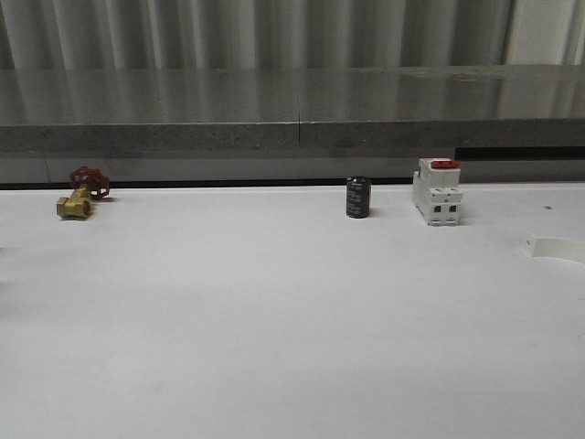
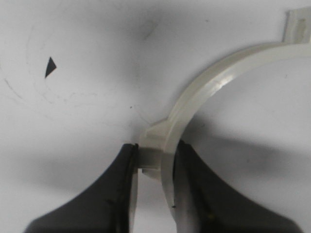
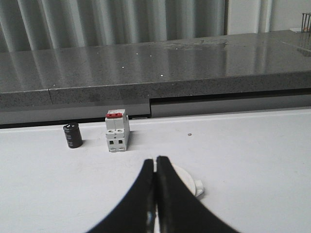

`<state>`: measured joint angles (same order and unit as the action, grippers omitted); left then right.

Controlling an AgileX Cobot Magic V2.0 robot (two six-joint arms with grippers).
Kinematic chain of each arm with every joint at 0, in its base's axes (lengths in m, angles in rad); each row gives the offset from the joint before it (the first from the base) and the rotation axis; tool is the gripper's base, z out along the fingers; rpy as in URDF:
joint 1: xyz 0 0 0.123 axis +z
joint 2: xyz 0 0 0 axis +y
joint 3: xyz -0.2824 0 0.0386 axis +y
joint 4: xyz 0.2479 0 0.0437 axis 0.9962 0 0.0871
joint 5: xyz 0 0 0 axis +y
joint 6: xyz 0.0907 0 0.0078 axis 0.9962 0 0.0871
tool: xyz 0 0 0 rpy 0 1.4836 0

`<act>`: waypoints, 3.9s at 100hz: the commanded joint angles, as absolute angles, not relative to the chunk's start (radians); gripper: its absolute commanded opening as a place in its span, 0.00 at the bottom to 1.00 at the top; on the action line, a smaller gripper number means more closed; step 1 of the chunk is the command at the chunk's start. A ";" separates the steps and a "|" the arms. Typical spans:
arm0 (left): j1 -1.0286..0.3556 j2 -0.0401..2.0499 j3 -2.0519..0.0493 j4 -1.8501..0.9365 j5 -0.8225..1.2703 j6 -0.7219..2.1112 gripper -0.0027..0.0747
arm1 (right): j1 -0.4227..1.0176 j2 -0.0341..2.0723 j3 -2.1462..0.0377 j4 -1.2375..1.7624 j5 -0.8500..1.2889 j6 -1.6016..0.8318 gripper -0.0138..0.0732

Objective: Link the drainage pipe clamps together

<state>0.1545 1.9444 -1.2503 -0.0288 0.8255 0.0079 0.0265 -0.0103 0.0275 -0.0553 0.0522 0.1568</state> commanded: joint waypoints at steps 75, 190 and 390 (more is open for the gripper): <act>-0.238 1.861 -1.294 -0.206 0.677 -0.106 0.01 | 0.025 -0.030 0.011 -0.064 -0.022 0.152 0.08; -0.238 1.614 -1.288 -0.102 0.768 -0.115 0.01 | 0.025 -0.030 0.011 -0.064 -0.022 0.152 0.08; -0.238 0.351 -0.554 0.140 0.695 -0.115 0.01 | 0.026 0.669 -0.606 -0.049 0.653 0.152 0.14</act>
